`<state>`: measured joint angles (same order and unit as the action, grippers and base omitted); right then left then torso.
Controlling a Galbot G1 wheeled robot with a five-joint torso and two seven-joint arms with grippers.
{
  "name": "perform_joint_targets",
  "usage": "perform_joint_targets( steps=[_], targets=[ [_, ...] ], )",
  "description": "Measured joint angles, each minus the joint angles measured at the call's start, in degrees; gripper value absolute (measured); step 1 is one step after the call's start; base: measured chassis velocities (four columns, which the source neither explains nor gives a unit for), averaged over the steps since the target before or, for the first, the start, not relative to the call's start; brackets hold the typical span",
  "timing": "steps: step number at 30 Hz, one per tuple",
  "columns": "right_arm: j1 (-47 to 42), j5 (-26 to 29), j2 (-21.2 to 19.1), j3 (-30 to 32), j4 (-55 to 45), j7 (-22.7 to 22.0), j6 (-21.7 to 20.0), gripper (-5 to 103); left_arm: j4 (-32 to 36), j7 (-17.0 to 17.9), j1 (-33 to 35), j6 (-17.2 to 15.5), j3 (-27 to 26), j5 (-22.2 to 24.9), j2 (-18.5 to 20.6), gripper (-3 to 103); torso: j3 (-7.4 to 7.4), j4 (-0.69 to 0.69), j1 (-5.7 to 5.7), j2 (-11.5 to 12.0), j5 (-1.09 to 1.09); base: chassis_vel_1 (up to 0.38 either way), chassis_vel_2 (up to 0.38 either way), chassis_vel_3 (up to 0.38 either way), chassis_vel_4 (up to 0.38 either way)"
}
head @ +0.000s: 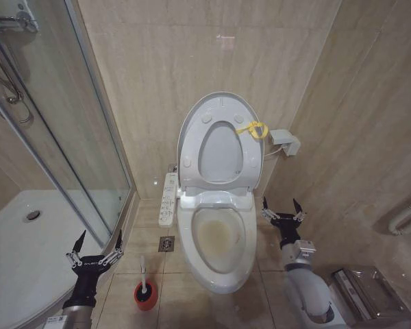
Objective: Open the toilet lid, clean the toilet bowl with a toilet brush, close the toilet lid, and flush.
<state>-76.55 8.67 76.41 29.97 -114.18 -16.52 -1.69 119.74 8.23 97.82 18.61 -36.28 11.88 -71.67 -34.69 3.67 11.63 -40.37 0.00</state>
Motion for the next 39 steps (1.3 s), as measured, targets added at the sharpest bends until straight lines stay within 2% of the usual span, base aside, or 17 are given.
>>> perform_joint_targets(
  steps=[9, 11, 22, 24, 27, 32, 34, 37, 39],
  targets=[
    [-1.4, -0.2, 0.3, 0.4, -0.2, 0.3, 0.7, 100, 0.0, 0.0, 0.0, 0.0, 0.0, 0.0, 0.0, 100, 0.00, -0.04, 0.00, 0.0, 0.00, 0.000, 0.000, 0.000, 0.000],
    [-4.7, -1.0, 1.1, 1.3, -0.6, 1.2, 2.4, 100, 0.0, 0.0, 0.0, 0.0, 0.0, 0.0, 0.0, 100, 0.00, 0.02, 0.00, 0.0, 0.01, 0.000, 0.000, 0.000, 0.000],
    [-22.3, -5.3, 5.5, 6.5, -3.5, 6.6, 12.6, 100, 0.0, 0.0, 0.0, -0.1, 0.0, 0.0, 0.0, 100, 0.01, 0.00, 0.00, 0.0, 0.01, 0.000, 0.000, 0.000, 0.000],
    [-25.7, -6.2, 6.3, 7.5, -4.1, 7.6, 14.5, 100, 0.0, 0.0, 0.0, -0.1, 0.0, 0.0, 0.0, 100, 0.01, 0.03, -0.01, 0.0, -0.01, 0.000, 0.000, 0.000, 0.000],
    [-26.4, -6.4, 6.5, 7.7, -4.2, 7.9, 15.0, 100, 0.0, 0.0, 0.0, -0.1, 0.0, 0.0, 0.0, 100, 0.01, -0.01, -0.01, 0.0, 0.00, 0.000, 0.000, 0.000, 0.000],
    [-26.2, -6.4, 6.6, 7.8, -4.2, 8.0, 15.3, 100, 0.0, 0.0, 0.0, -0.1, 0.0, 0.0, 0.0, 100, 0.00, -0.01, 0.00, 0.0, 0.00, 0.000, 0.000, 0.000, 0.000],
    [-24.8, -6.3, 6.9, 7.7, -3.4, 8.1, 16.0, 100, 0.0, 0.0, 0.0, -0.1, 0.0, 0.0, 0.0, 100, 0.00, 0.04, -0.01, 0.0, -0.02, 0.000, 0.000, 0.000, 0.000],
    [-17.0, -5.4, 7.9, 6.6, 0.6, 8.4, 18.9, 100, 0.0, 0.0, 0.0, -0.1, 0.0, 0.0, 0.0, 100, 0.00, -0.05, 0.00, 0.0, 0.03, 0.000, 0.000, 0.000, 0.000],
    [-15.9, -5.2, 8.0, 6.5, 1.2, 8.4, 19.3, 100, 0.0, 0.0, 0.0, -0.1, 0.0, 0.0, 0.0, 100, 0.00, -0.05, 0.00, 0.0, 0.00, 0.000, 0.000, 0.000, 0.000]
  ],
)
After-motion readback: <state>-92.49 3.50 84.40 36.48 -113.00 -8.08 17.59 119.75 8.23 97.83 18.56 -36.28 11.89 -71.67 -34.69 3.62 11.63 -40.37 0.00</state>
